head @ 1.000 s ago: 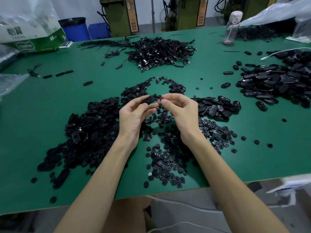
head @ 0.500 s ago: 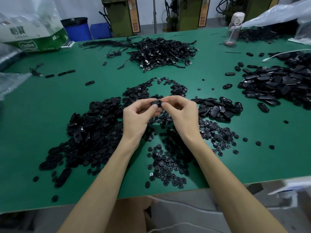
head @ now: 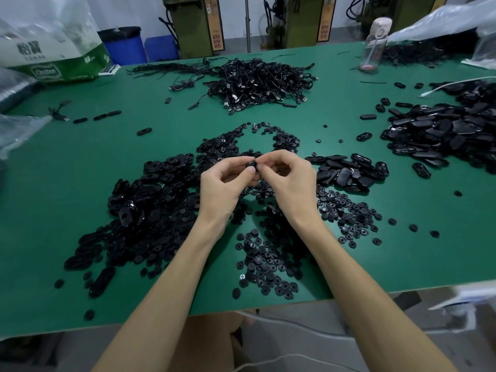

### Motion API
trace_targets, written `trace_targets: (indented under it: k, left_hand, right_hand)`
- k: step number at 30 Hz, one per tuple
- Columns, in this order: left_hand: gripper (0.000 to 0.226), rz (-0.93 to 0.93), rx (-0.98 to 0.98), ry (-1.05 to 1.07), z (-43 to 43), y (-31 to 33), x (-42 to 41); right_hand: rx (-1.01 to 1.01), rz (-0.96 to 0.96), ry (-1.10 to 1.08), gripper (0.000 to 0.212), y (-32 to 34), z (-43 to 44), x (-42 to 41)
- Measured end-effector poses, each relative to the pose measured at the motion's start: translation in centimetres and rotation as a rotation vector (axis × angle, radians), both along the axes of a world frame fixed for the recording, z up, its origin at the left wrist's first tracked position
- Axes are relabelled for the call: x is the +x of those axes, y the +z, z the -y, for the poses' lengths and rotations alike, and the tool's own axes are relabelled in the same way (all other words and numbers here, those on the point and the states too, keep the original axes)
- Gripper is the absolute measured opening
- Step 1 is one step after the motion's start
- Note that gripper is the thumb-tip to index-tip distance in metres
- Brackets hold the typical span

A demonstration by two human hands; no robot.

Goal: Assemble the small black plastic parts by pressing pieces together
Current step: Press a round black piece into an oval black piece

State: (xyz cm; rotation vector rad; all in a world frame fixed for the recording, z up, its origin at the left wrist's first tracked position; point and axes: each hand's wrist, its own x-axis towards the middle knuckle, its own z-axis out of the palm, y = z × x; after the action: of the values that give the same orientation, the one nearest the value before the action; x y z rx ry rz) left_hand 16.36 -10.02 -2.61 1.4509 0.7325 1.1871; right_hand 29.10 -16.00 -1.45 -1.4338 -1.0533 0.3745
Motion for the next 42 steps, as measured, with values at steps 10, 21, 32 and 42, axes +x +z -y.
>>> trace_targets:
  k: [10, 21, 32, 42]
  left_hand:
    - [0.016, 0.047, -0.045, -0.014, -0.05, -0.05, -0.08]
    - [0.019, 0.063, -0.091, 0.014, -0.06, -0.02, -0.21]
    - [0.019, -0.018, -0.047, 0.01, 0.17, 0.09, -0.18]
    - [0.014, -0.098, -0.016, 0.07, 0.23, 0.08, -0.03]
  right_hand:
    - [-0.004, 0.024, -0.003, 0.006, 0.42, 0.35, -0.05]
    - [0.014, 0.04, 0.082, 0.025, 0.51, 0.28, -0.43]
    - [0.034, -0.032, 0.072, 0.026, 0.5, 0.16, -0.32]
    - [-0.009, -0.02, 0.135, 0.017, -0.02, -0.06, -0.3]
